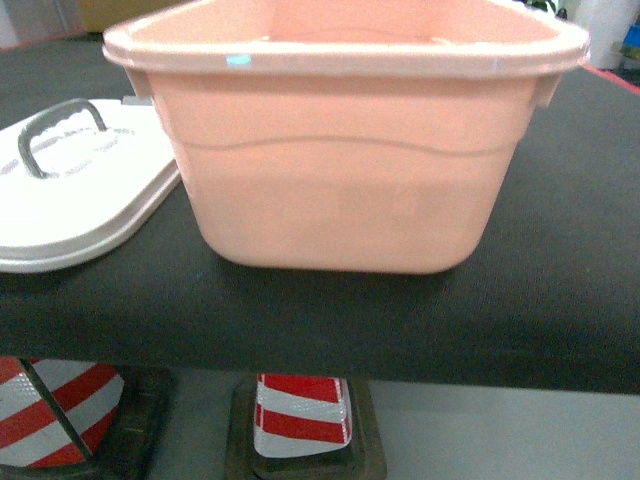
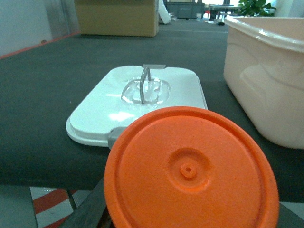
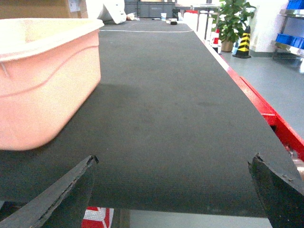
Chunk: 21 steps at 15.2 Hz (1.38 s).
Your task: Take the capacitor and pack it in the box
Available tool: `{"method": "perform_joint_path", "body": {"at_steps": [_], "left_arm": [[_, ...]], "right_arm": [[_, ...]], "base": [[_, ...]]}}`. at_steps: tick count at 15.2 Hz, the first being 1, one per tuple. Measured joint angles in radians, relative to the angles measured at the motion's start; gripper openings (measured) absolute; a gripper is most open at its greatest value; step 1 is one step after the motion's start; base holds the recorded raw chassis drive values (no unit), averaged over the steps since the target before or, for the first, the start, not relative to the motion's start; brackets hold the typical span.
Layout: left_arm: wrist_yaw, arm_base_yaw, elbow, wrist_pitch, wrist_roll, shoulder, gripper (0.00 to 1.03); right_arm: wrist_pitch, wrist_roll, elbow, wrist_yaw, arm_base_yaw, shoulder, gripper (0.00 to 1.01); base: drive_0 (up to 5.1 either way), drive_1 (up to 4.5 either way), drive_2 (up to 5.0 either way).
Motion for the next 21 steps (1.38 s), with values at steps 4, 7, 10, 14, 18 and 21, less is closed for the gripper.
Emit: {"method": "perform_joint_path", "body": {"at_steps": [4, 7, 10, 14, 18, 21], "left_arm": [[0.000, 0.000, 0.000, 0.001, 0.001, 0.000, 0.44], [0.001, 0.000, 0.000, 0.005, 0.000, 0.000, 0.44], [0.001, 0.000, 0.000, 0.005, 0.000, 0.000, 0.44], [0.001, 0.000, 0.000, 0.000, 0.000, 0.000, 0.44], [0.001, 0.000, 0.000, 0.000, 0.000, 0.000, 0.44], [0.001, 0.000, 0.000, 0.000, 0.000, 0.000, 0.44]], "right_arm": [[0.000, 0.001, 0.000, 0.000, 0.000, 0.000, 0.98], [0.003, 0.001, 0.000, 0.000, 0.000, 0.000, 0.98], [0.000, 0.001, 0.000, 0.000, 0.000, 0.000, 0.98], [0.000, 0.001, 0.000, 0.000, 0.000, 0.000, 0.98], [0.000, 0.001, 0.000, 0.000, 0.000, 0.000, 0.98], [0.000, 0.001, 0.000, 0.000, 0.000, 0.000, 0.98]], "base": [[0.0, 0.00, 0.0], [0.0, 0.00, 0.0], [0.0, 0.00, 0.0], [0.0, 0.00, 0.0], [0.0, 0.00, 0.0], [0.0, 0.00, 0.0]]}}
